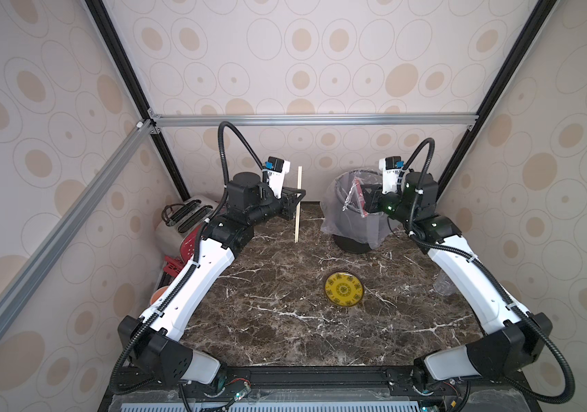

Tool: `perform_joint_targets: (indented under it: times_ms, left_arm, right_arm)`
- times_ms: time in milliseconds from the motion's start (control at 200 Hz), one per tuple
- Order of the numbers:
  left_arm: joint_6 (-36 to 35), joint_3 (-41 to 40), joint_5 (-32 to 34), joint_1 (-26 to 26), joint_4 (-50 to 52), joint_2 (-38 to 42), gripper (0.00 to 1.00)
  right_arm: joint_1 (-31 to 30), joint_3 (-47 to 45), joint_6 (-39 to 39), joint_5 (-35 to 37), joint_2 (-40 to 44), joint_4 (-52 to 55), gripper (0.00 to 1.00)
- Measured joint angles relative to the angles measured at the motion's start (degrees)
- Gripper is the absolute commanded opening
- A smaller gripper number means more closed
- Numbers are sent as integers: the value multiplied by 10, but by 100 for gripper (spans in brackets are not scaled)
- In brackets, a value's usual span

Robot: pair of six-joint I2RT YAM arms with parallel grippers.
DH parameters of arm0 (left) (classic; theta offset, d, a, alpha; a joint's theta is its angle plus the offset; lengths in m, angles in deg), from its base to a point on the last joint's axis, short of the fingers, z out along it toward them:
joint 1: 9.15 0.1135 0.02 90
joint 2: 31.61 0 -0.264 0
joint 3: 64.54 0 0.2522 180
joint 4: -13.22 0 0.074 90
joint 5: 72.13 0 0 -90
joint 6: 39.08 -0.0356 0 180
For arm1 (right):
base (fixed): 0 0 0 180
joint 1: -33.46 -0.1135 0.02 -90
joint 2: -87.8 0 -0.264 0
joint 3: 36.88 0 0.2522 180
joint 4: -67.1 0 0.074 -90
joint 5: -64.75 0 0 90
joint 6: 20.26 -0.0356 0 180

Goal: Remove the packaging of disposable chopsticks
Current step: Place the packet bag in the trash bin.

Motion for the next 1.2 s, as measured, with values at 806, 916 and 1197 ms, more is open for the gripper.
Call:
perform_joint_targets:
  times_ms: [806, 916, 1197]
  left_arm:
    - [60, -80, -34, -60, -78, -35, 0]
    - [65, -80, -38, -62, -81, -45, 0]
    - [79, -80, -44, -68, -91, -61, 0]
  right_arm:
    - [16, 410, 121, 291, -304, 364, 45]
    - [16, 410, 127, 297, -311, 377, 49]
    - [36, 441, 127, 299, -314, 395, 49]
